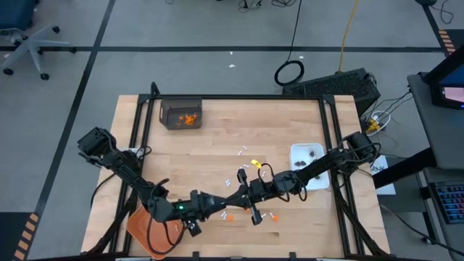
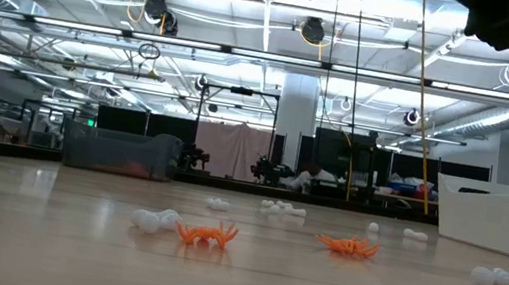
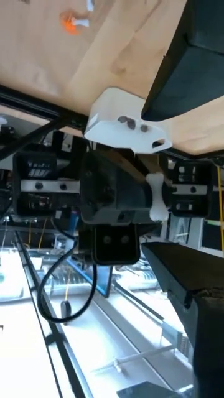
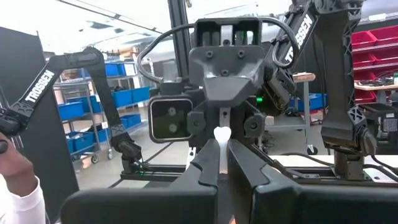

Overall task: Sort Halloween decoration
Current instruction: Put the white bone toy into the orange bin

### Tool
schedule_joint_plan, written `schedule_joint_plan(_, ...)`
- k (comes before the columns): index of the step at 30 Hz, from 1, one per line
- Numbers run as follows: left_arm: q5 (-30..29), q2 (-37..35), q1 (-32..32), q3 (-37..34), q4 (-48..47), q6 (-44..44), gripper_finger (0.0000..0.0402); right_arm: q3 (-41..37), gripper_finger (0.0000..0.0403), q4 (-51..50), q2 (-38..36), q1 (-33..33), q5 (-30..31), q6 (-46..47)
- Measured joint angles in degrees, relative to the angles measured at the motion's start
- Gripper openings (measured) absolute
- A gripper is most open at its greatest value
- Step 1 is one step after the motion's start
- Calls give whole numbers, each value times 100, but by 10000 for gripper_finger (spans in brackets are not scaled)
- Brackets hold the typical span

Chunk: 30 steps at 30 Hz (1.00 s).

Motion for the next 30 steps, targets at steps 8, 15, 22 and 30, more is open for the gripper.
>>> schedule_joint_plan(8, 132, -2, 17, 0, 177, 937, 270, -2, 0, -76, 0, 0, 0, 8)
schedule_joint_plan(15, 177, 0, 59, 0, 157, 1066, 224, -1, 0, -183, 0, -2, 2, 8)
schedule_joint_plan(22, 437, 0, 264, -2, -124, 1120, 192, -2, 0, -258, 0, -4, 2, 11)
schedule_joint_plan(30, 450, 0, 254, -2, -107, 1109, 159, -2, 0, -339, 0, -11, 126, 5)
